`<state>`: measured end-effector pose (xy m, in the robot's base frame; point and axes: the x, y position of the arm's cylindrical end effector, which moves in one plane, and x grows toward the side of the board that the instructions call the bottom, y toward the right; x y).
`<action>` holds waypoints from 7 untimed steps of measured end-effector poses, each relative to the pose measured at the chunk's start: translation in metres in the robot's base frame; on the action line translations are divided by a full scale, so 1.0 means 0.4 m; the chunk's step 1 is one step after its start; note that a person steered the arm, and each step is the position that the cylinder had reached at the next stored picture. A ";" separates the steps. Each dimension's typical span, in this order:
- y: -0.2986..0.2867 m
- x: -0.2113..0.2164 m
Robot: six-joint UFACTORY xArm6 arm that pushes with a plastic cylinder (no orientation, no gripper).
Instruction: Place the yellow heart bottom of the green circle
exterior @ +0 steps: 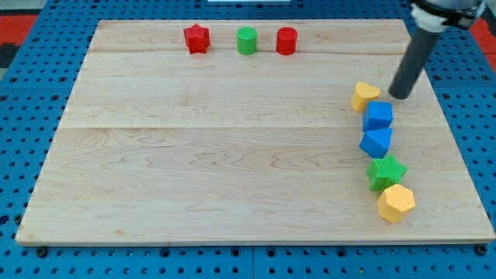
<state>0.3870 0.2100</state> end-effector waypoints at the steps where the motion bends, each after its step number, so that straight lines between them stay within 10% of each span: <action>1: -0.239 -0.002; 5: -0.522 0.116; 7: -0.648 -0.052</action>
<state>0.3664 -0.0494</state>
